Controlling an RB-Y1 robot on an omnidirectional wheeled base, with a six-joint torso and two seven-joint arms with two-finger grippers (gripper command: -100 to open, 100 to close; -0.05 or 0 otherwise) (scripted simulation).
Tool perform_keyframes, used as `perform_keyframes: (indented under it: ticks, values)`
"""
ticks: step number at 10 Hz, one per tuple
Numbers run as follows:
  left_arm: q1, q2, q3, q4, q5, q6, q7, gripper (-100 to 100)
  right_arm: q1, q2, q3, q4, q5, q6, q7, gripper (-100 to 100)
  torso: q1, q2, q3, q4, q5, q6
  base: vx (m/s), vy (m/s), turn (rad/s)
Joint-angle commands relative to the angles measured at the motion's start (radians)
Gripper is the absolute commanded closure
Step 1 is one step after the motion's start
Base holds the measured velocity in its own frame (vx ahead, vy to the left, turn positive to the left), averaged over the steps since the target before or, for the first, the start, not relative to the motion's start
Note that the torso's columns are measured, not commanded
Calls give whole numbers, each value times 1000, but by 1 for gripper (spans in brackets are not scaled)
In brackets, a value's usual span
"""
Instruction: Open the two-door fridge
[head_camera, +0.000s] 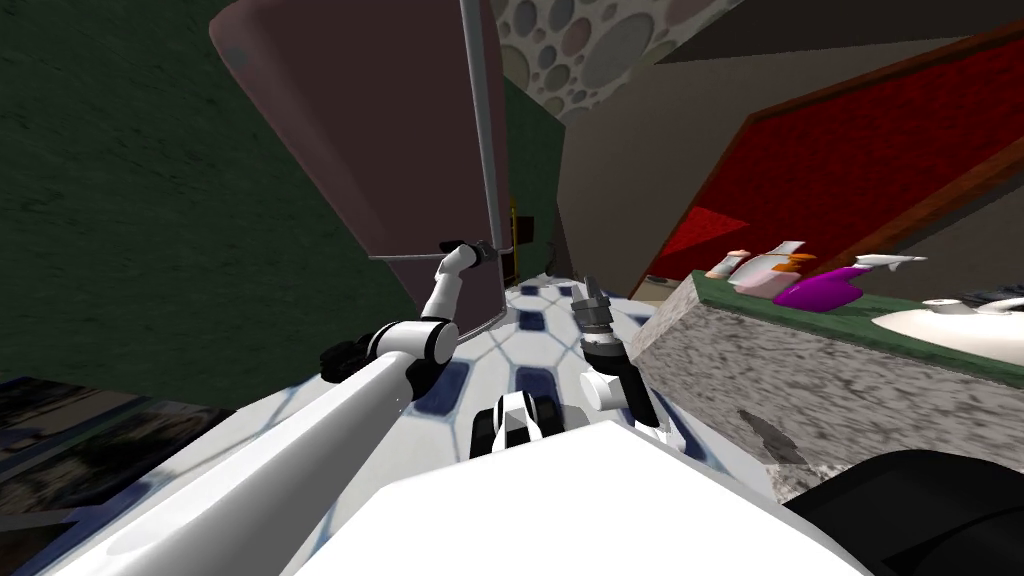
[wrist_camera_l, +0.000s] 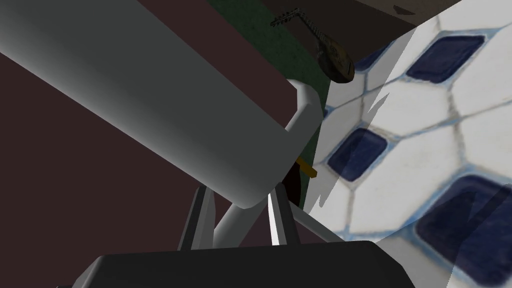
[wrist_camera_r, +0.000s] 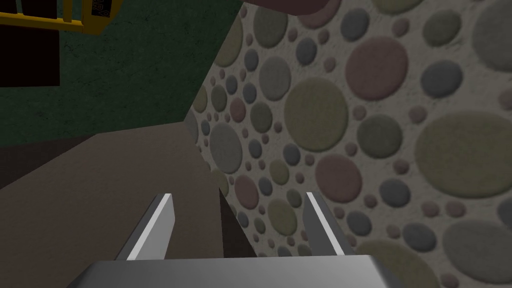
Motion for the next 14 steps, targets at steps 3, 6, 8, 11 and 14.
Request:
perform_keyframes:
  ticks: [3, 6, 8, 11, 14]
  values:
    - [21, -37, -19, -53, 25, 37, -11, 100, 0, 0, 0, 0, 0, 0, 0, 0, -7, -5, -3, 0, -2, 0, -101, 133, -30]
    - [22, -64, -35, -82, 65, 63, -31, 100, 0, 0, 0, 0, 0, 0, 0, 0, 5, -3, -2, -3, 2, -1, -107, 228, -58]
    - [22, -77, -43, -97, 85, 76, -41, 100, 0, 0, 0, 0, 0, 0, 0, 0, 3, -3, -2, -2, 2, -2, -138, 242, -40]
    - [24, -104, -60, -125, 126, 102, -61, 100, 0, 0, 0, 0, 0, 0, 0, 0, 4, -3, -2, -1, 2, -2, -136, 238, -37]
    - [25, -131, -76, -154, 166, 129, -81, 100, 0, 0, 0, 0, 0, 0, 0, 0, 3, -1, -1, 1, 2, -2, -139, 260, -52]
